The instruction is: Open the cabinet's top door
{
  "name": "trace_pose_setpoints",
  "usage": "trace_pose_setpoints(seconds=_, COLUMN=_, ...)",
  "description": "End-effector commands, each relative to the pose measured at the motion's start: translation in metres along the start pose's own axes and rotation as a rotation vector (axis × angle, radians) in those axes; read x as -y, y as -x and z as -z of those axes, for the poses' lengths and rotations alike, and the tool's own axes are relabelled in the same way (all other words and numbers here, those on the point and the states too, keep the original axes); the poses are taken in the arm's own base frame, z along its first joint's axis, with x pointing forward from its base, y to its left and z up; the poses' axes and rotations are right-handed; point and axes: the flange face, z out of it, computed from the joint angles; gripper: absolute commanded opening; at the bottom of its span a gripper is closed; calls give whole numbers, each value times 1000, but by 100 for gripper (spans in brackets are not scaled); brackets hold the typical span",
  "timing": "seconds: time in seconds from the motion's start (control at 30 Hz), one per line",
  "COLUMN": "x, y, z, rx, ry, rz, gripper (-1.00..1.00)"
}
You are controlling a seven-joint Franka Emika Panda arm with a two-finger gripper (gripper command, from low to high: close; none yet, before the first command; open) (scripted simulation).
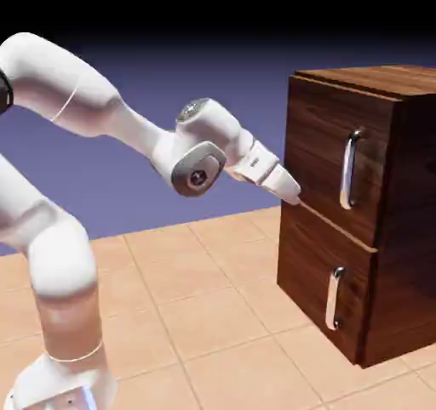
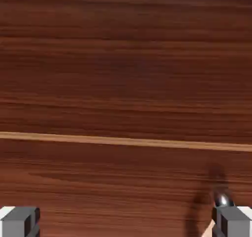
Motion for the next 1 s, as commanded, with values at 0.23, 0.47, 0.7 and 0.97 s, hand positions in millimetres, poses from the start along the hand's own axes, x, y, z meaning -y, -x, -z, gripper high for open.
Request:
trace_pose_setpoints(seconds=0.23, x=23, y=-11, z=33, rx=-62, ry=-67, rz=50, gripper=0)
trace_pose_setpoints(seconds=0.47, x=32, y=-20, z=60, rx=-124, ry=-121, rz=79, gripper=0)
trace_pose_setpoints(seconds=0.7, x=30, y=-29, z=81, rx=-192, ry=-175, rz=94, gripper=0)
trace_pose_setpoints(seconds=0.97, x=19, y=-40, z=95, rx=-272, ry=-237, rz=93, gripper=0)
